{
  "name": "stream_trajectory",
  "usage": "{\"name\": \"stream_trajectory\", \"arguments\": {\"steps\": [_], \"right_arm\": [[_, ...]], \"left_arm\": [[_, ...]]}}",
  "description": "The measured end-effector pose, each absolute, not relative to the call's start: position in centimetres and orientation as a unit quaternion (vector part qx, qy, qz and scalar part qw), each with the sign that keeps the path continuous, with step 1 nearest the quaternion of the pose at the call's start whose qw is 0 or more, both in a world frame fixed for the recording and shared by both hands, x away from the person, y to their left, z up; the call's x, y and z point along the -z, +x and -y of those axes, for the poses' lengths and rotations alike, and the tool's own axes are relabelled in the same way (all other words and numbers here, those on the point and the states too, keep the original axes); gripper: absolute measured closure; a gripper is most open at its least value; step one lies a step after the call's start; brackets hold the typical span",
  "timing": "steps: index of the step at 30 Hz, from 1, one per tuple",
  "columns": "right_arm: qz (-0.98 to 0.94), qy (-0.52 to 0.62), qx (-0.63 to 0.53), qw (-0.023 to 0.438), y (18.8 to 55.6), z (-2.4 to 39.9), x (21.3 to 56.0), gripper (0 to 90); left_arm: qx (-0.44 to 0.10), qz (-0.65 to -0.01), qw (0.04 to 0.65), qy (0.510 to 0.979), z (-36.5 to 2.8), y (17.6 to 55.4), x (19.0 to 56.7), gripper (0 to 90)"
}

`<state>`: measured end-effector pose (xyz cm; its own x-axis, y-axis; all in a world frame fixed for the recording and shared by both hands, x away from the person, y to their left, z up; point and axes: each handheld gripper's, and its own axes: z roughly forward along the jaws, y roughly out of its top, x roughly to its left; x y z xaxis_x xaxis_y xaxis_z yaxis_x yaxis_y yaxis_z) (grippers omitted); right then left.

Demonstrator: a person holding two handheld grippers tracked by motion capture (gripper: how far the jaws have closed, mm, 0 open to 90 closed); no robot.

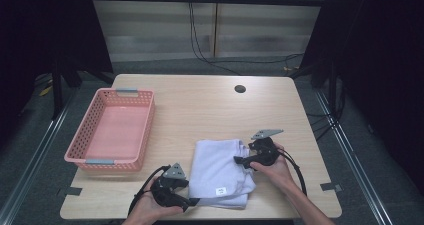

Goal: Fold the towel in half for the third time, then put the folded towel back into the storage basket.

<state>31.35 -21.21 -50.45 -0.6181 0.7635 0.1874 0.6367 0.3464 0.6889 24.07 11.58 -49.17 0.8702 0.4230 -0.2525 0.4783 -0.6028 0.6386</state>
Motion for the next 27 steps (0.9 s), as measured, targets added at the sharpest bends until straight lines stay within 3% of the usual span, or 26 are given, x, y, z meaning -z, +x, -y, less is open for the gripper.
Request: {"name": "stream_trajectory", "arguments": {"steps": [5, 9, 12, 16, 21, 22, 24, 27], "right_arm": [[-0.821, 0.419, -0.377, 0.092, 31.3, 20.9, 50.5, 15.5], [-0.827, 0.407, -0.381, 0.079, 31.1, 20.8, 50.3, 27.4], [-0.830, 0.399, -0.383, 0.074, 31.2, 20.7, 50.3, 34.5], [-0.830, 0.395, -0.389, 0.055, 31.3, 20.5, 50.2, 45.8], [-0.830, 0.394, -0.392, 0.051, 31.3, 20.4, 50.2, 50.5], [-0.830, 0.393, -0.394, 0.047, 31.3, 20.4, 50.2, 52.5], [-0.829, 0.393, -0.394, 0.045, 31.3, 20.4, 50.2, 54.1], [-0.827, 0.394, -0.399, 0.038, 31.3, 20.4, 50.3, 58.8]], "left_arm": [[0.028, -0.235, 0.366, 0.900, -10.7, 24.1, 49.2, 36.3], [0.032, -0.233, 0.368, 0.900, -11.0, 24.3, 49.2, 46.8], [0.025, -0.230, 0.364, 0.902, -11.1, 24.1, 49.1, 49.9], [0.028, -0.219, 0.367, 0.904, -10.9, 23.8, 49.2, 49.4], [0.023, -0.221, 0.367, 0.903, -10.6, 23.2, 49.2, 38.3], [0.010, -0.220, 0.362, 0.906, -10.4, 23.1, 49.1, 41.4], [0.001, -0.218, 0.353, 0.910, -10.2, 23.3, 49.0, 56.2], [0.010, -0.216, 0.355, 0.910, -10.2, 23.6, 49.0, 63.1]]}}
